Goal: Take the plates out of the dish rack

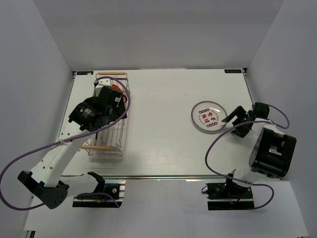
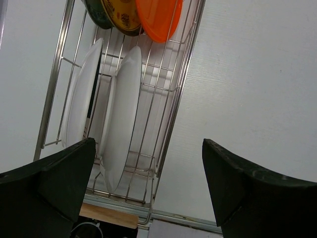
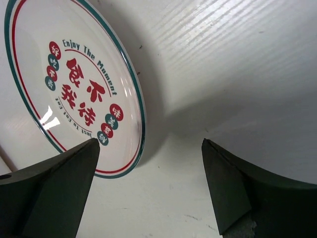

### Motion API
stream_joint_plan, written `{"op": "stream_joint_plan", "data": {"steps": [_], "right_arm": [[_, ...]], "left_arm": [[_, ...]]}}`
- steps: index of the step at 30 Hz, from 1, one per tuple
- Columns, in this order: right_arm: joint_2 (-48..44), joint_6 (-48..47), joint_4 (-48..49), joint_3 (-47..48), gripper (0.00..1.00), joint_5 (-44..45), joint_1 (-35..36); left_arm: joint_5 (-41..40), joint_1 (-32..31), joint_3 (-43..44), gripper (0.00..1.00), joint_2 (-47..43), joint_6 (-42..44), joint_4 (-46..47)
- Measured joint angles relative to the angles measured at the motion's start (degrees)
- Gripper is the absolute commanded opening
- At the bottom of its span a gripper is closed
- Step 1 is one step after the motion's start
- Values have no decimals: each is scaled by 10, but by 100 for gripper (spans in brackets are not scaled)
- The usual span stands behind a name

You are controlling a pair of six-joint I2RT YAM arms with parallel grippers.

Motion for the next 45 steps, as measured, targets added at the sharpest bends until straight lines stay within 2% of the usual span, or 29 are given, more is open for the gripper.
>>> {"op": "stream_joint_plan", "data": {"steps": [7,13,16,17,21,31,45], "right_arm": [[-82,-5,-69,23,89,102,2],[-111,-11,-87,38,89,137,7],[-111,-13,-96,38,89,143,10],[-111,-14,-98,38,89,145,11],[-111,-15,-101,38,89,147,13],[-110,-18,-106,38,89,157,13],[-99,-20,-116,38,89,174,13]], "left_arm": [[-1,-4,28,98,43,9,-20],[-14,-4,29,94,93,5,-46],[-28,-4,29,89,103,-2,-56],[-33,-4,29,82,103,-3,-59],[-56,-4,29,67,104,-17,-68],[-97,-4,6,63,108,-54,-93],[-142,-4,-20,31,141,-83,-105]]}}
